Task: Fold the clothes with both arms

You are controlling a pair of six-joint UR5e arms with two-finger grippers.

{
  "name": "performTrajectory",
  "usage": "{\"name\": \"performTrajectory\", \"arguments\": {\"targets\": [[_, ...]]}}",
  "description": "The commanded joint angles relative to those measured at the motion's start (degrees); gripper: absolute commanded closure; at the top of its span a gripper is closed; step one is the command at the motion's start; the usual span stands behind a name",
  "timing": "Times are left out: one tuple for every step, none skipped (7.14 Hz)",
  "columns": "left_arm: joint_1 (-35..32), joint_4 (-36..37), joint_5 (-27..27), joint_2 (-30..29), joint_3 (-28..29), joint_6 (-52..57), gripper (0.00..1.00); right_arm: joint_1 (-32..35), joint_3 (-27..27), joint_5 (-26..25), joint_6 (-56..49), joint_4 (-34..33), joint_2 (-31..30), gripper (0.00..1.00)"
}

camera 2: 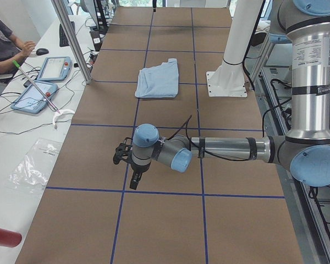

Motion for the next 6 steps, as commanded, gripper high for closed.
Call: {"name": "performTrajectory", "arguments": {"targets": [[-2.6,6.1,-0.3,-0.5,-1.2,2.8,0.0,0.5,2.7,0.0,0.0,-6.5,0.8,0.0],[-4.5,11.9,-0.3,-0.7,-2.1,8.9,0.0,0.6,2.6,-0.1,0.0,-6.7,0.7,0.0],[-5.4,16.9,-0.3,-2.7,-2.3,11.2,0.0,0.8,2.5,0.0,0.0,-6.7,0.4,0.0],[-5.6,18.5,-0.5,-3.1,-2.3,11.3,0.0,1.2,2.4,0.0,0.0,-6.7,0.0,0.0],[-5.6,18.6,-2.1,-2.4,-2.0,11.4,0.0,1.8,2.5,0.2,-0.1,-6.7,-0.5,0.0],[-5.6,18.3,-5.1,-2.3,-1.2,11.4,0.0,2.6,2.8,1.2,-0.2,-6.8,-1.0,0.0]]}}
